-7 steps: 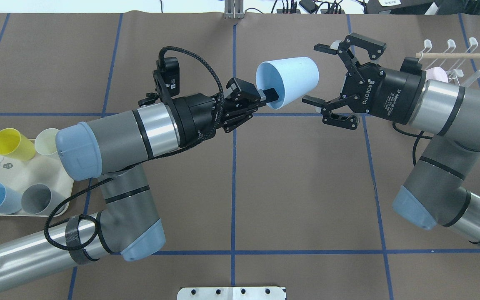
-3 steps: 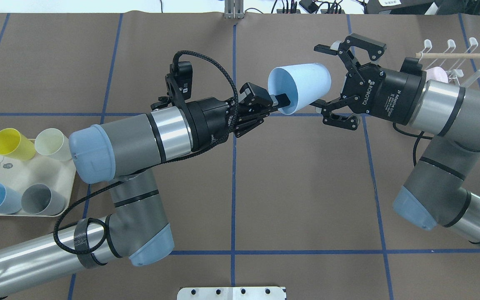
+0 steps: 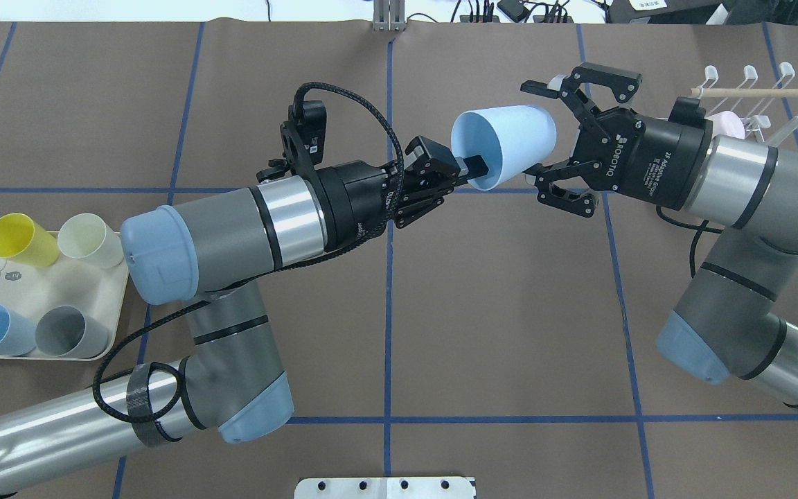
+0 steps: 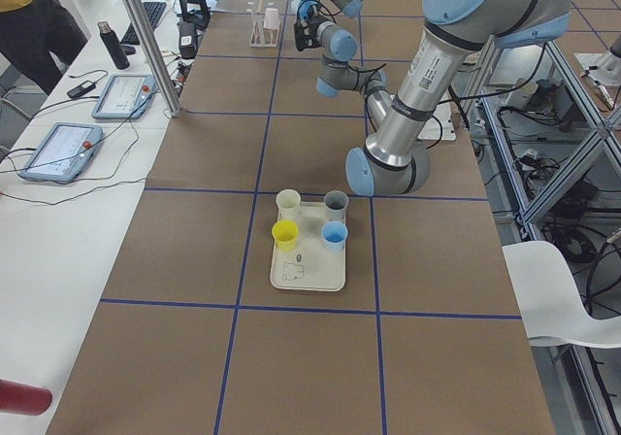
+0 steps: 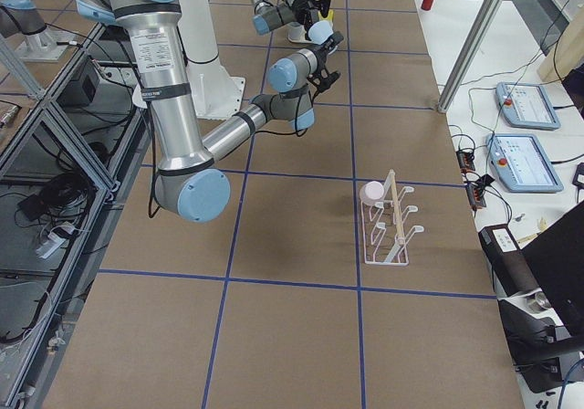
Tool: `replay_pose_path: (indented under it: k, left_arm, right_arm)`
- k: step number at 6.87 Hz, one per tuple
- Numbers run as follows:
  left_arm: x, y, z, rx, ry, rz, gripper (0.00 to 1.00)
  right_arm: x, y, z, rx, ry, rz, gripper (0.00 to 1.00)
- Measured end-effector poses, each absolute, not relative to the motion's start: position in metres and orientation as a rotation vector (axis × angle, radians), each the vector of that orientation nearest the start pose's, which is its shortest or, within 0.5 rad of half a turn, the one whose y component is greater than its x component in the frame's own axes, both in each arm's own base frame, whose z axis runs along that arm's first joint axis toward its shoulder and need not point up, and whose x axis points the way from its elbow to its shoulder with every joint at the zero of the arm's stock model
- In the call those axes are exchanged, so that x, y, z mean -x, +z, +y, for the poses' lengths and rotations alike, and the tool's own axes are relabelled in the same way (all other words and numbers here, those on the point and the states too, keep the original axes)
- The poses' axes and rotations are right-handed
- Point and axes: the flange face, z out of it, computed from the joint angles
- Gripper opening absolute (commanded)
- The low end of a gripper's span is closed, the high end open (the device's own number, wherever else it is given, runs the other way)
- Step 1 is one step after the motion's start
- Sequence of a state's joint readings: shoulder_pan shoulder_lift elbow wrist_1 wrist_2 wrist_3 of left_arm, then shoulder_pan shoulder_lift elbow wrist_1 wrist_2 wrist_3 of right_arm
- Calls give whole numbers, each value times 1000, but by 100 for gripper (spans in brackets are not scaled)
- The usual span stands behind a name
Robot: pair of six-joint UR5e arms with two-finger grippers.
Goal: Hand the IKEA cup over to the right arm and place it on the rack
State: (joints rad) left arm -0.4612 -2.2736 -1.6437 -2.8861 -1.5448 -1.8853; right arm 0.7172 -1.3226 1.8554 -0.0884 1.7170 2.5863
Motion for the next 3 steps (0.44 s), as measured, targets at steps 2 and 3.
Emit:
replay_pose_path:
  k: [2,3]
  left_arm:
    - [-469,75,-385,-173,-493,2123,3]
    - [-469,75,-385,-173,-493,2122,91]
  right_arm:
    - [288,243,-410,415,927,-2105,0]
    - [287,243,-409,415,927,-2106,0]
